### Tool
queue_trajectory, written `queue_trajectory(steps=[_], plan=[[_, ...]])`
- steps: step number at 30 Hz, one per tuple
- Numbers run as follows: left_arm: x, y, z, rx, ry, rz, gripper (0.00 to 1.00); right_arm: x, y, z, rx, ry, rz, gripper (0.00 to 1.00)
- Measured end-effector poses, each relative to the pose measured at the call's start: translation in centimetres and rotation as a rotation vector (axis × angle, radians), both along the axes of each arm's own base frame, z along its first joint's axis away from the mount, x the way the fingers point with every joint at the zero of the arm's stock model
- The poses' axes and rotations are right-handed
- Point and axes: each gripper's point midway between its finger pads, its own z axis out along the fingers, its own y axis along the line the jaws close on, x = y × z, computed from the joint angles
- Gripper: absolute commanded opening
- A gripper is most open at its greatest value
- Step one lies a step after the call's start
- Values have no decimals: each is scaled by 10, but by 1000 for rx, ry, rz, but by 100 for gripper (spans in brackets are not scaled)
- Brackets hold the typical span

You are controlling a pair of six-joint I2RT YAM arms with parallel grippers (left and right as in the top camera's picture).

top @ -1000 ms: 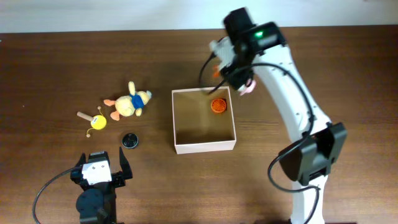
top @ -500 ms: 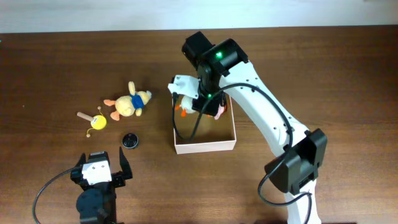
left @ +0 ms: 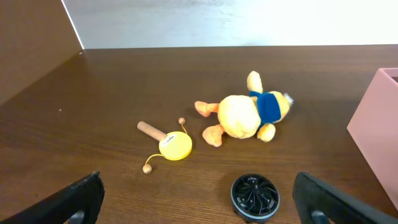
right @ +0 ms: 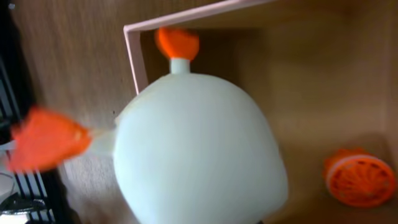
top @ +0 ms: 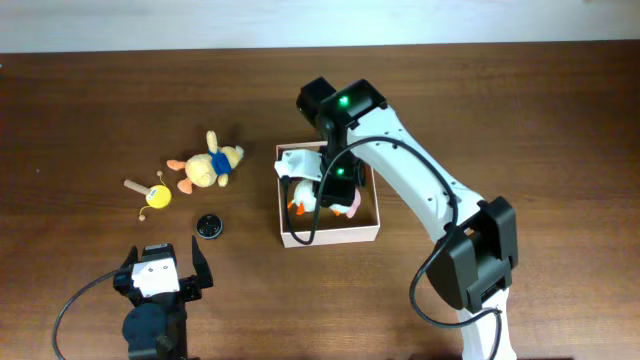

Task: Pack container
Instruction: 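Lift the rubber duck and lower it into the box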

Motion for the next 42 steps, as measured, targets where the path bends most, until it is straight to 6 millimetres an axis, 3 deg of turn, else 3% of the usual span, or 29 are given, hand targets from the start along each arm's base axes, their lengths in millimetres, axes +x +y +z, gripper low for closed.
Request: queue_trajectory(steps=[22, 38, 42], plan=[[0, 0, 0, 0, 0, 0, 99, -19, -7, -64, -22, 83, 2, 4], [0, 0, 0, 0, 0, 0, 99, -12, -3, -67, -3, 55, 2, 4], [0, 0, 0, 0, 0, 0, 99, -12, -3, -67, -2, 54, 6, 15]])
